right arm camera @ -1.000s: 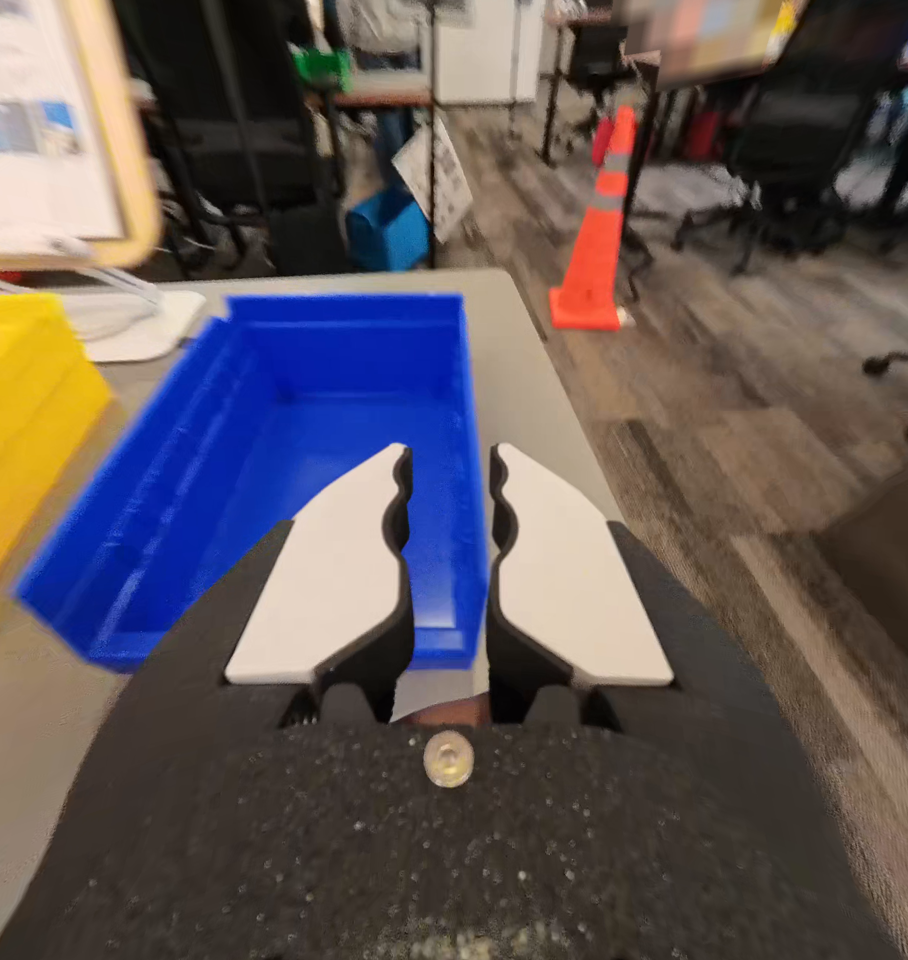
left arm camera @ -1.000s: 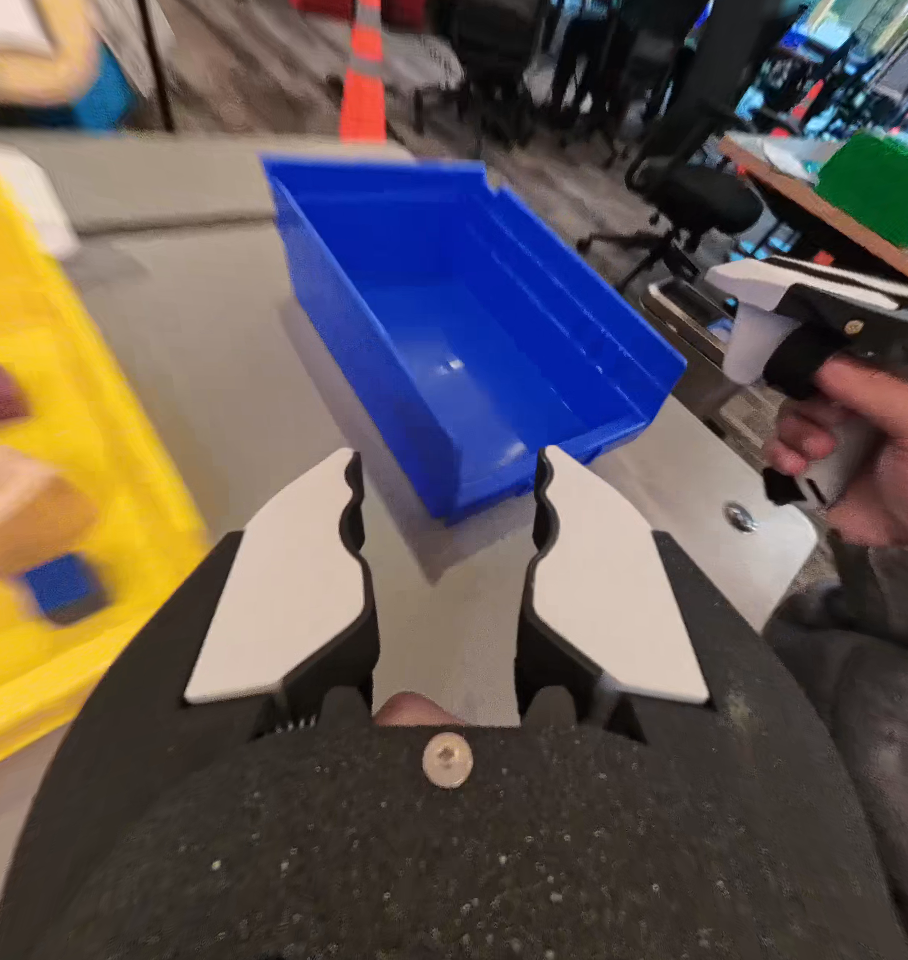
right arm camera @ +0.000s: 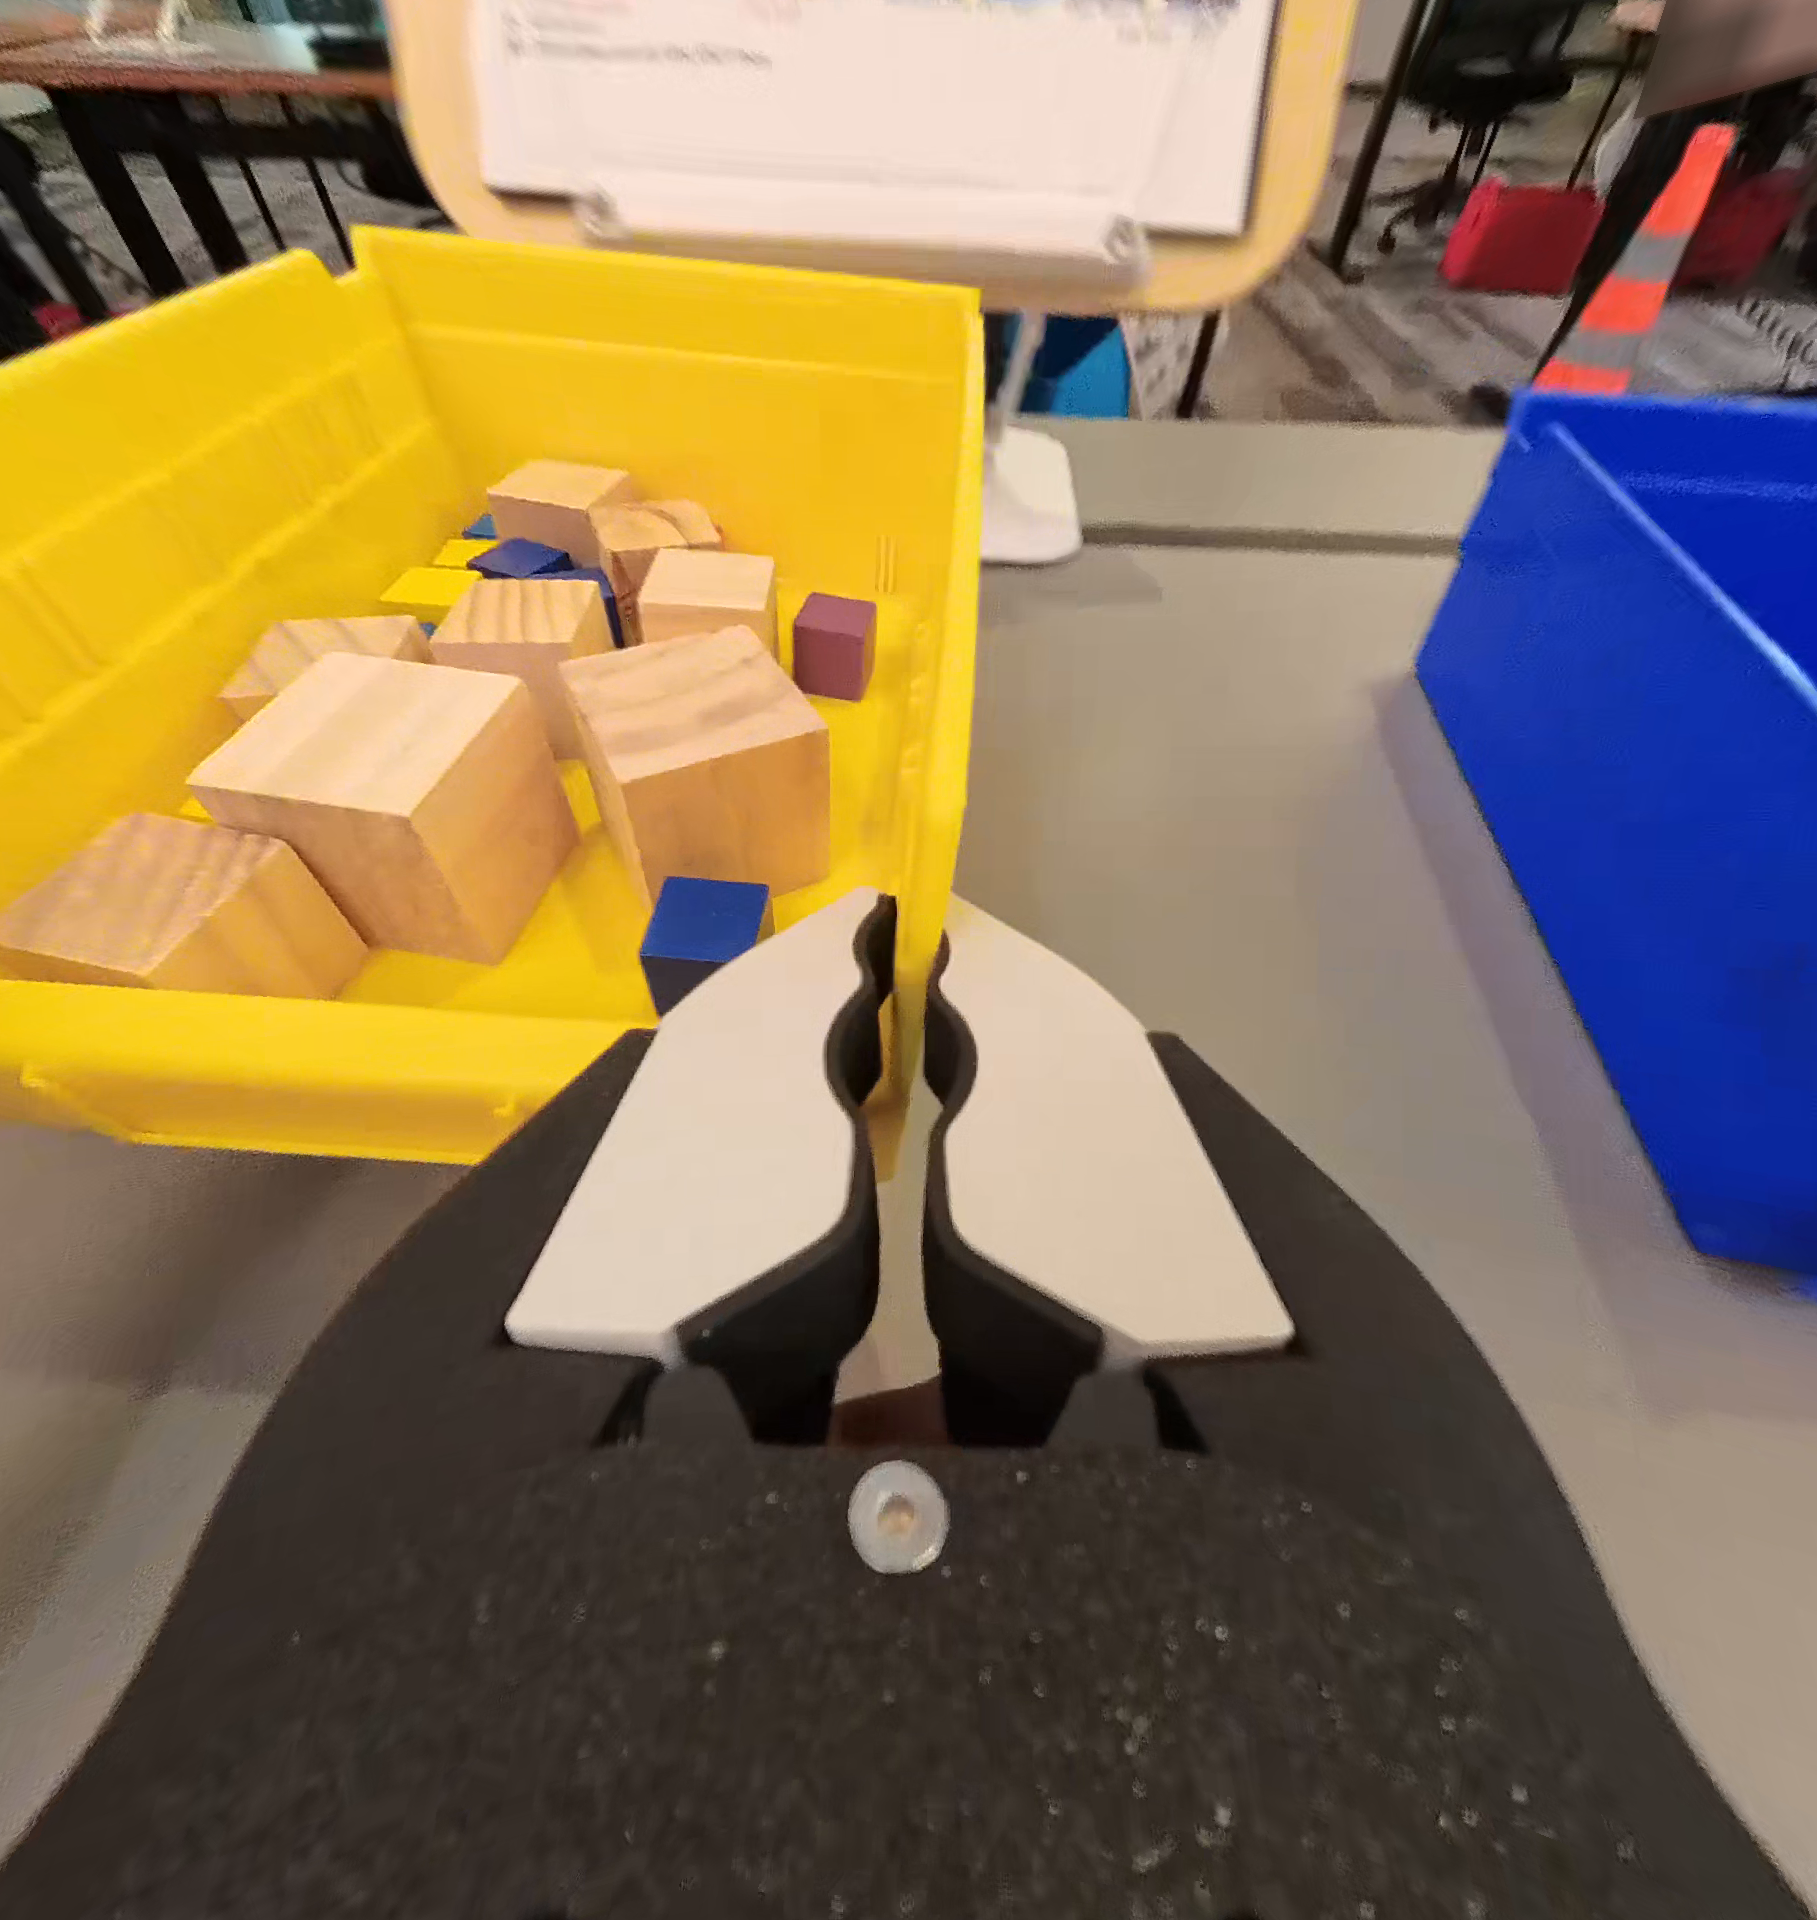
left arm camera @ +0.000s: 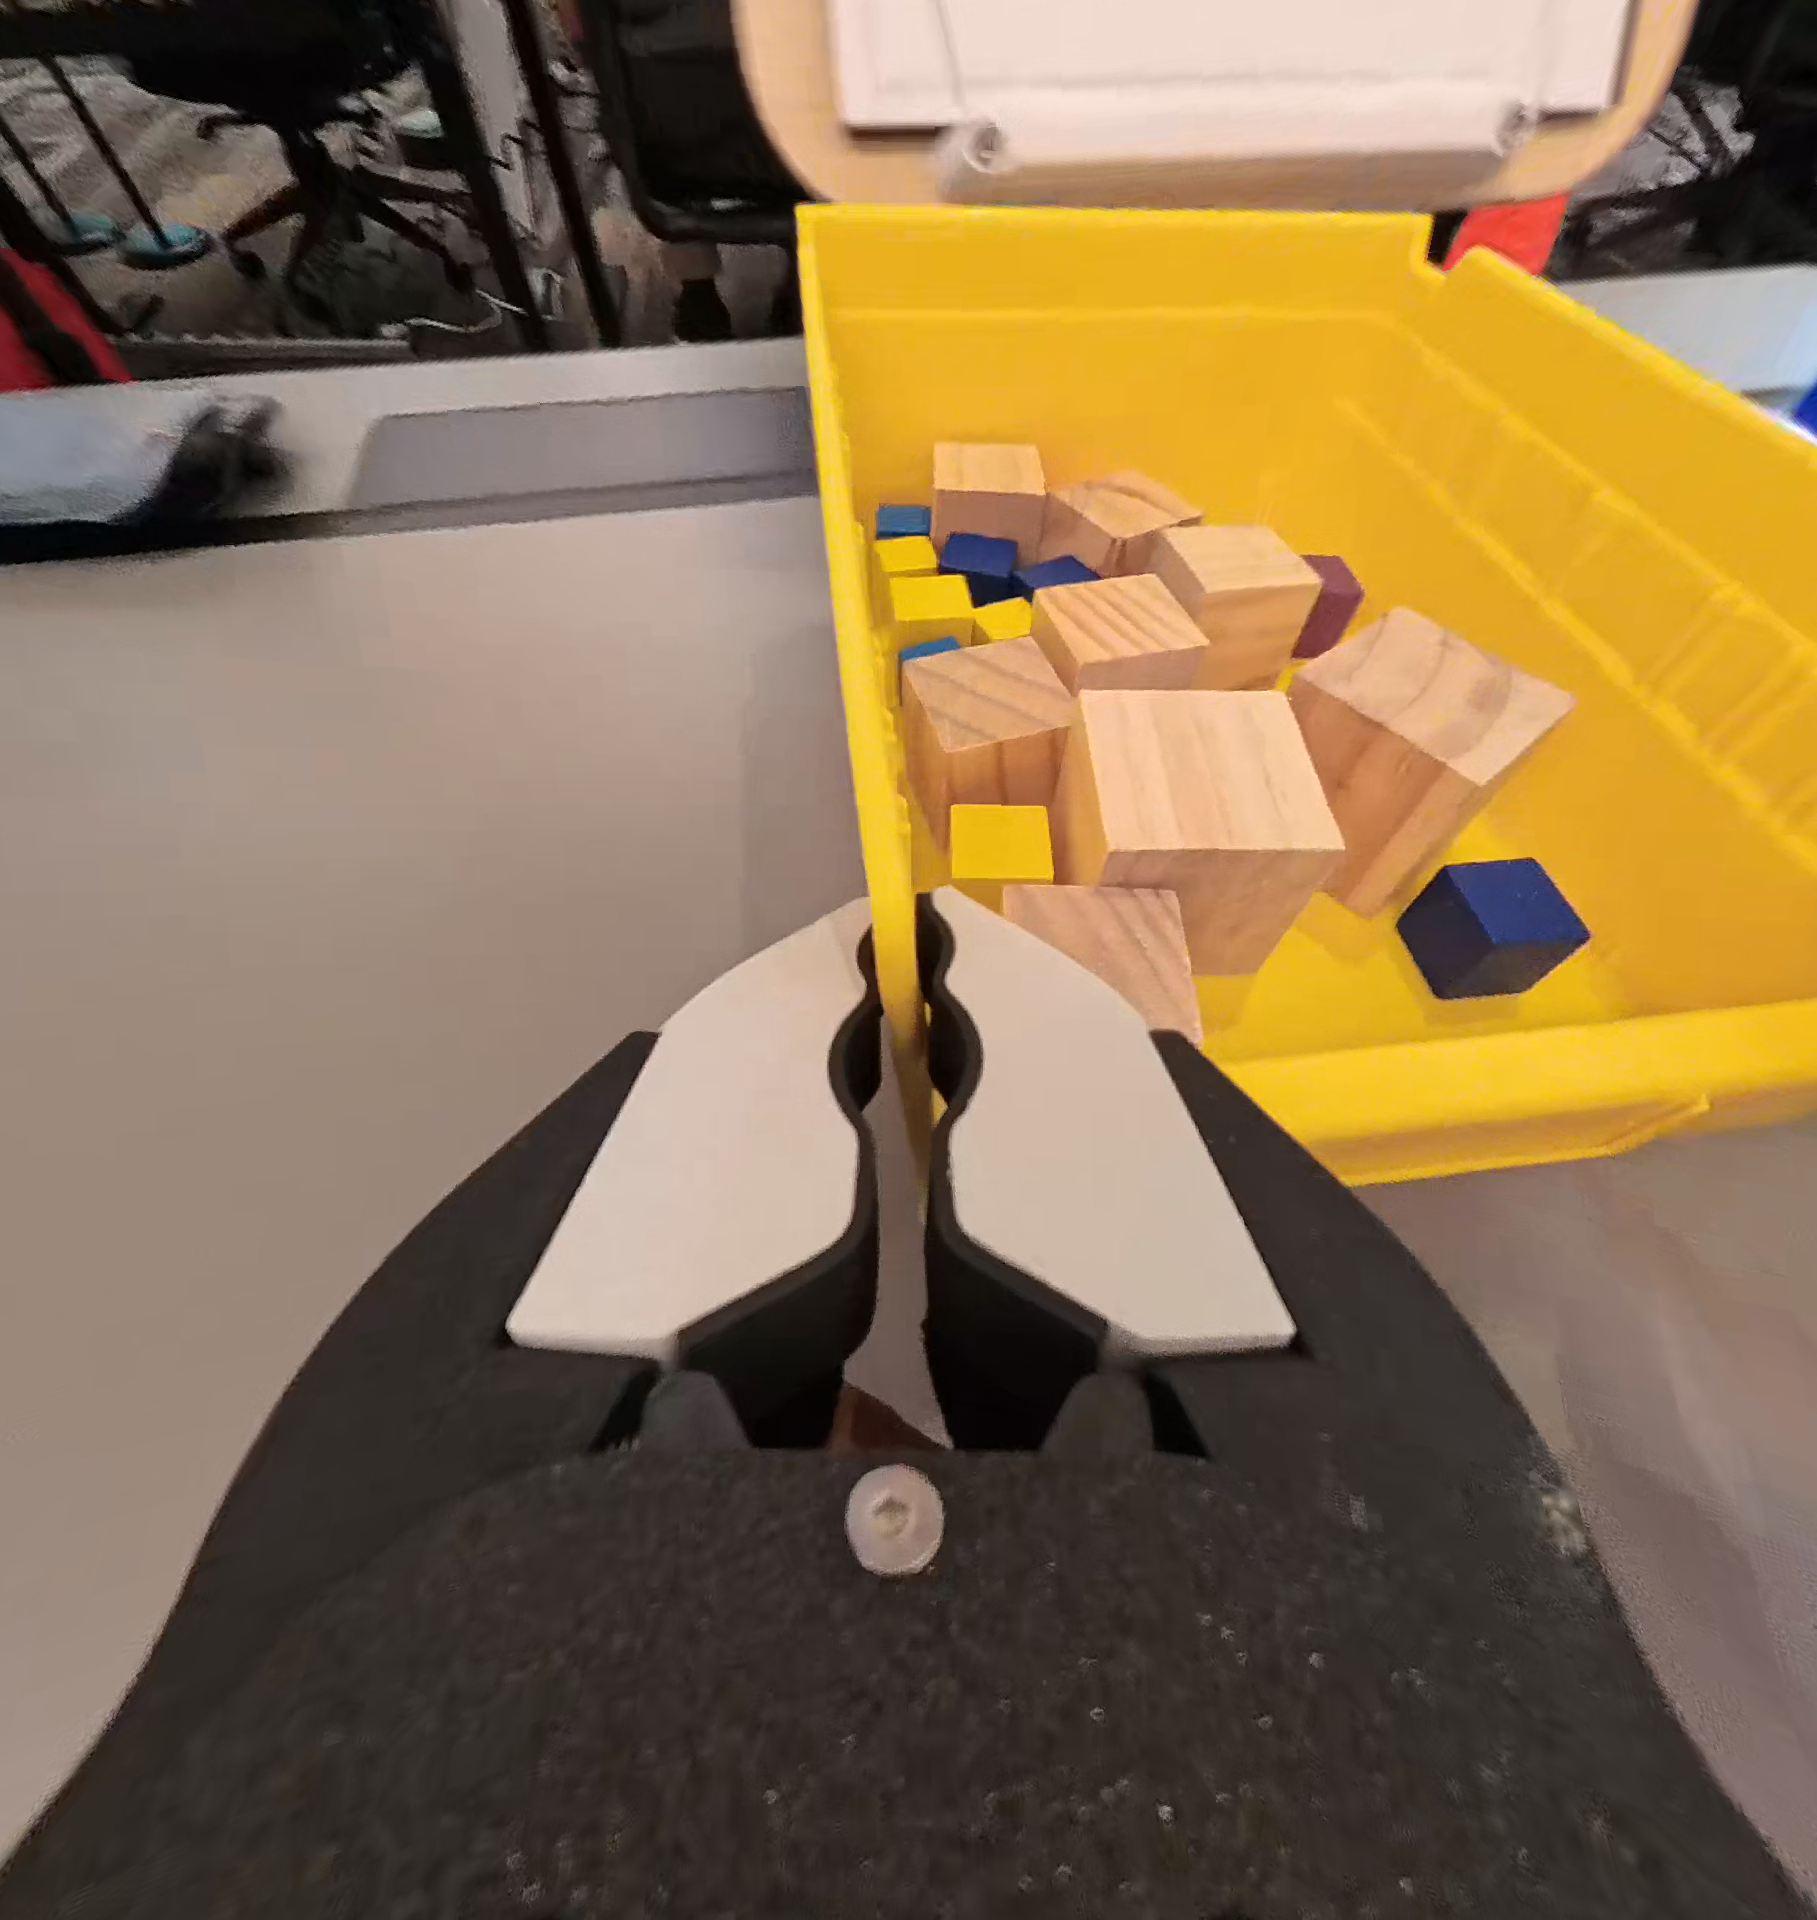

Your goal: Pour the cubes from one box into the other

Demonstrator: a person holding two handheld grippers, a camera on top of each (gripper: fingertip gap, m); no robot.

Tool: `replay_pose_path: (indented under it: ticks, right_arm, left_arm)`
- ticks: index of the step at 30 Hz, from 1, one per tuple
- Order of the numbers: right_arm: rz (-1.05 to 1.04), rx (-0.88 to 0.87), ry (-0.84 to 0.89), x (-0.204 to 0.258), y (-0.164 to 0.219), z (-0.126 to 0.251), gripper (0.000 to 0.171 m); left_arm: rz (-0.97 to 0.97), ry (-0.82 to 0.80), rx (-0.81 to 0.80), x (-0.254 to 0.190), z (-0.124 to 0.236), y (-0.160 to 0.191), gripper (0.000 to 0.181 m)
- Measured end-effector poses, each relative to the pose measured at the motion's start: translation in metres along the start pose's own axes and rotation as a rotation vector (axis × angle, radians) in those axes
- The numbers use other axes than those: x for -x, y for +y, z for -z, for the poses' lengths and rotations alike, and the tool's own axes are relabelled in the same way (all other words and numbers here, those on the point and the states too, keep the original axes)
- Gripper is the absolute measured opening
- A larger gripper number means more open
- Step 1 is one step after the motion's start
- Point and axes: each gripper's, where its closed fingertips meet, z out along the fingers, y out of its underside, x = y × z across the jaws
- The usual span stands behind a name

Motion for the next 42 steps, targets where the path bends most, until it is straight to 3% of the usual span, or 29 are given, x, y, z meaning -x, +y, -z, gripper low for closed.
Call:
replay_pose_path:
  ticks: [5, 10, 14, 17, 19, 22, 26, 29, 35, 38, 42]
  right_arm:
    - [0.060, -0.042, -0.101, 0.097, -0.021, 0.002, 0.002]
    - [0.072, 0.055, -0.200, 0.183, 0.000, -0.003, 0.003]
    - [0.107, 0.096, -0.279, 0.218, 0.022, 0.005, 0.007]
    - [0.138, 0.160, -0.403, 0.233, 0.041, 0.010, 0.012]
    - [0.180, 0.203, -0.501, 0.229, 0.042, 0.022, 0.014]
    - [0.255, 0.181, -0.634, 0.191, 0.029, 0.048, 0.024]
    - [0.268, 0.161, -0.733, 0.085, 0.021, 0.072, 0.026]
    - [0.096, 0.126, -0.606, -0.031, 0.015, 0.061, 0.027]
    - [-0.284, -0.195, -0.200, -0.259, -0.006, 0.083, 0.033]
    - [-0.235, -0.140, -0.017, -0.310, 0.021, 0.089, 0.033]
    - [-0.245, -0.057, -0.031, -0.314, 0.041, 0.074, 0.033]
  left_arm:
    - [0.047, -0.091, -0.056, 0.094, 0.034, -0.005, 0.002]
    - [0.066, -0.140, -0.059, 0.172, 0.056, 0.015, 0.002]
    - [0.063, -0.151, -0.025, 0.208, 0.052, 0.043, 0.003]
    - [0.276, -0.130, 0.036, 0.219, 0.045, 0.059, 0.005]
    - [0.352, -0.060, -0.031, 0.216, 0.053, 0.043, 0.010]
    - [0.315, -0.100, -0.186, 0.223, 0.088, 0.005, 0.016]
    - [0.278, -0.122, -0.242, 0.205, 0.119, -0.013, 0.028]
    - [0.367, -0.232, -0.163, 0.178, 0.118, 0.012, 0.043]
    - [0.317, -0.058, -0.021, 0.055, 0.090, 0.069, 0.048]
    - [0.217, -0.016, -0.026, 0.034, 0.081, 0.066, 0.048]
    - [0.141, -0.050, -0.020, 0.039, 0.070, 0.067, 0.048]
